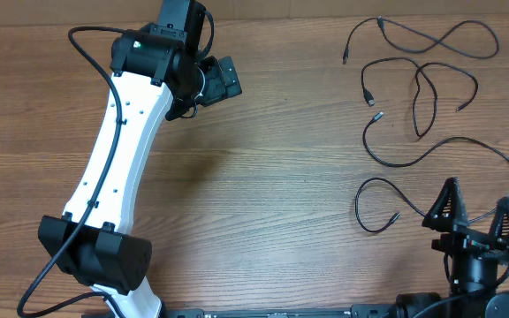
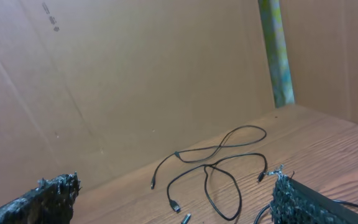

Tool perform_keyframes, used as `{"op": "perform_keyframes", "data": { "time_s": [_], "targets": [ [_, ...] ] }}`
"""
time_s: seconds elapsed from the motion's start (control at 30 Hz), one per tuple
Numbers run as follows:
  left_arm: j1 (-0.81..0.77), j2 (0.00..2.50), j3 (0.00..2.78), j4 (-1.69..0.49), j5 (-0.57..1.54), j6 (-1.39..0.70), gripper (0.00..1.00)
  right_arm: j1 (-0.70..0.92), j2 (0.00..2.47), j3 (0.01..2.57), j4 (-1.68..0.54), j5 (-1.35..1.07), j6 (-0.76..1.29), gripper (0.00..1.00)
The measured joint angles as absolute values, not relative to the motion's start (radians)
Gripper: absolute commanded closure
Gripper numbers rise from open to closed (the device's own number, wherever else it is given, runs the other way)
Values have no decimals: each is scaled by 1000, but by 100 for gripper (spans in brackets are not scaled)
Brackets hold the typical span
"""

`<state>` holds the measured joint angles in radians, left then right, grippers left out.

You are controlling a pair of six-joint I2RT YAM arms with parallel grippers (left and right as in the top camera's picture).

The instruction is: Untangle cables

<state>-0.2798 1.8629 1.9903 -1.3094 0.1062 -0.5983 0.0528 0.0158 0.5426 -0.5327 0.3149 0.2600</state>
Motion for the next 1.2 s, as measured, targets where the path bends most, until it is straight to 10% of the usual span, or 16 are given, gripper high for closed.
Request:
{"op": "perform_keyframes", "data": {
  "time_s": [1.2],
  "targets": [
    [-280,1863,1990,-1309,106,-598,0,53,15,186,-91,285,261,0]
  ]
}}
